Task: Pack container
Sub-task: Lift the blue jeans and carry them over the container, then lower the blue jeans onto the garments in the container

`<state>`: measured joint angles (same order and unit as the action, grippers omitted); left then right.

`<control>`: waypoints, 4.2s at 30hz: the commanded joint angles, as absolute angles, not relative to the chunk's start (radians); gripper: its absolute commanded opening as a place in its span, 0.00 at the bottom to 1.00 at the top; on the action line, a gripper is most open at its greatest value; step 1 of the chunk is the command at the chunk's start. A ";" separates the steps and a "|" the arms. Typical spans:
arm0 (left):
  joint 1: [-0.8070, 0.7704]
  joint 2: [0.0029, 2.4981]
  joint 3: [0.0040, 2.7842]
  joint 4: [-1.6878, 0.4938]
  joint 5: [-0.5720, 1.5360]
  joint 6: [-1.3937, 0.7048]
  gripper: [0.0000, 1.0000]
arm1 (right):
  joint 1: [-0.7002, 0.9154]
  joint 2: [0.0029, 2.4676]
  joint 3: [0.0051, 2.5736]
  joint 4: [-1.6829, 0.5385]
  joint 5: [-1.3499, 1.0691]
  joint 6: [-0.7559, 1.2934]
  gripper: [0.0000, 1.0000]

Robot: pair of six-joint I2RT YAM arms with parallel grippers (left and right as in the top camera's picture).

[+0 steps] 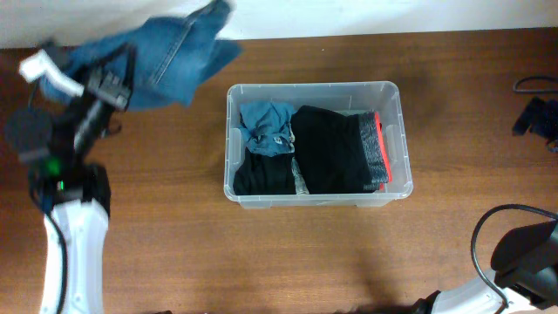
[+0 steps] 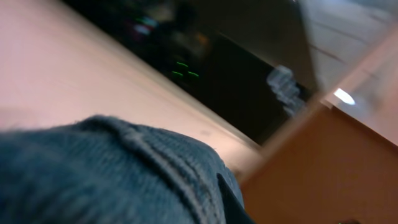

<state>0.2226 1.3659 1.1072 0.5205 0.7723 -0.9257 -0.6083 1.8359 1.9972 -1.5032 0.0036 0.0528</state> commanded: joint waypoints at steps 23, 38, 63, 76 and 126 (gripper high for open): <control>-0.356 2.049 2.035 0.410 1.269 -0.808 0.01 | -0.609 1.824 2.014 -1.504 0.012 0.060 0.98; -0.435 2.053 2.035 0.204 1.332 -0.501 0.01 | -0.609 1.824 2.014 -1.504 0.012 0.060 0.98; -0.490 2.175 2.035 0.201 1.325 -0.282 0.00 | -0.609 1.824 2.014 -1.504 0.012 0.060 0.98; -0.473 2.218 2.035 0.036 1.441 -0.283 0.01 | -0.609 1.824 2.014 -1.504 0.012 0.060 0.98; -0.375 1.988 2.032 -1.169 0.463 0.003 0.01 | -0.609 1.824 2.014 -1.504 0.012 0.060 0.98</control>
<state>-0.3847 2.0403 2.0159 -1.1503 0.5354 0.0185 -0.6083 1.8359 1.9972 -1.5036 0.0036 0.0528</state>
